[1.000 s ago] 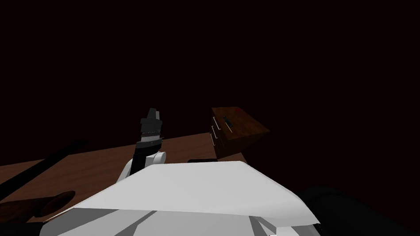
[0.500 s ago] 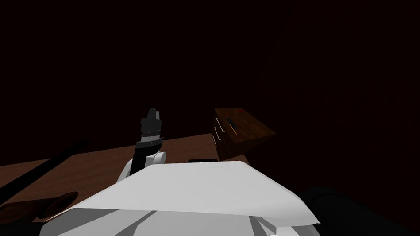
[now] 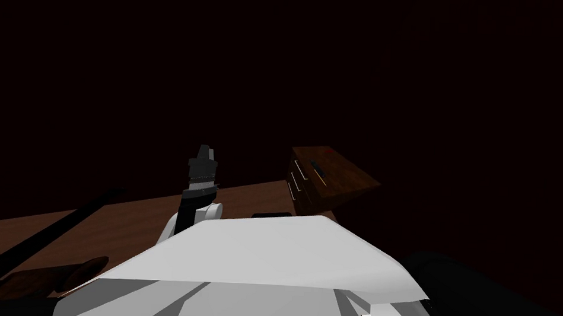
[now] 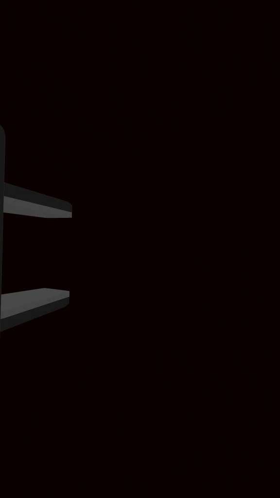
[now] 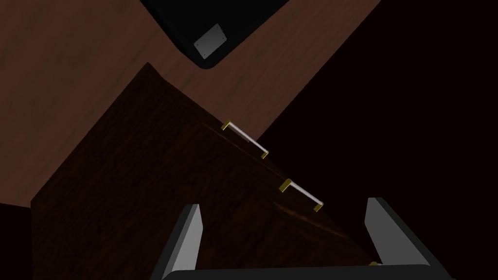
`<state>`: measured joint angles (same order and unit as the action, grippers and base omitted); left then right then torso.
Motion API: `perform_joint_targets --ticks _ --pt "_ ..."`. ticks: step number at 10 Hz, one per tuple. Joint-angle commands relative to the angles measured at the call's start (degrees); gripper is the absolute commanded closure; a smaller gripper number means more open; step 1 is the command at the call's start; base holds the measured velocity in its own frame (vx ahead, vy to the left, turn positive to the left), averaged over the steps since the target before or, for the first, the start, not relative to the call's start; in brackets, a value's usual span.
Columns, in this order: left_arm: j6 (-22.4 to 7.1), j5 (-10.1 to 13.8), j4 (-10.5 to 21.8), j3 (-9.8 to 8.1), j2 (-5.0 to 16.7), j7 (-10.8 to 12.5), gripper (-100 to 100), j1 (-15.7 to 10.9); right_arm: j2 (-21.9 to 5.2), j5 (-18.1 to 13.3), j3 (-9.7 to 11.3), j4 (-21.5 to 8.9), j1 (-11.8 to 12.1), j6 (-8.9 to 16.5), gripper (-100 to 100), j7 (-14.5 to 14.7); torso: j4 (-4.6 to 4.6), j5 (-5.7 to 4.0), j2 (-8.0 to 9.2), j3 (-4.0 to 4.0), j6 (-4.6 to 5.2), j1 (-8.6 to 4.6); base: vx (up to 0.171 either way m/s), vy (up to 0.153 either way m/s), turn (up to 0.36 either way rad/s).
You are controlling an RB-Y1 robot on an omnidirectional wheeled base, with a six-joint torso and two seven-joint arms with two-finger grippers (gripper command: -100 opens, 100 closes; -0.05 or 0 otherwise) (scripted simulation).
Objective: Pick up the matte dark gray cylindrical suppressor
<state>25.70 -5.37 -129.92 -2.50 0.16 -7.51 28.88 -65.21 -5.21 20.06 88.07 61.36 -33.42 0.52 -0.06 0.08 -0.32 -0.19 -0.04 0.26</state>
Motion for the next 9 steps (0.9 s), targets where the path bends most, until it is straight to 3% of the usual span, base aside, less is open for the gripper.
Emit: perform_joint_targets --ticks 1,4,6,8,9 --pt "0.0 0.0 0.0 0.00 0.0 0.0 0 0.0 -2.9 -0.1 1.0 -2.9 0.9 -1.1 -100 -1.1 0.00 0.00 0.00 0.00 0.00 0.00 0.091 0.109 0.085" --pt "0.0 0.0 0.0 0.00 0.0 0.0 0 0.0 -7.6 -0.2 1.7 -5.6 2.1 -1.9 -100 -1.5 -0.02 0.02 -0.10 -0.05 -0.01 0.13 0.095 0.101 0.060" --pt "0.0 0.0 0.0 0.01 0.0 0.0 0 0.0 -12.1 -0.3 3.0 -9.7 4.4 -3.5 -100 -2.2 -0.03 0.03 -0.17 -0.09 -0.03 0.15 0.145 0.141 0.153" --pt "0.0 0.0 0.0 0.00 0.0 0.0 0 0.0 -14.9 -0.3 3.6 -12.0 5.3 -4.3 -100 -2.5 -0.07 0.06 -0.28 -0.17 0.01 0.17 0.135 0.086 0.072" --pt "0.0 0.0 0.0 0.00 0.0 0.0 0 0.0 -16.1 -0.3 3.6 -12.0 5.3 -4.3 -100 -2.5 -0.05 0.01 -0.25 -0.14 -0.03 0.04 0.100 0.050 0.072"
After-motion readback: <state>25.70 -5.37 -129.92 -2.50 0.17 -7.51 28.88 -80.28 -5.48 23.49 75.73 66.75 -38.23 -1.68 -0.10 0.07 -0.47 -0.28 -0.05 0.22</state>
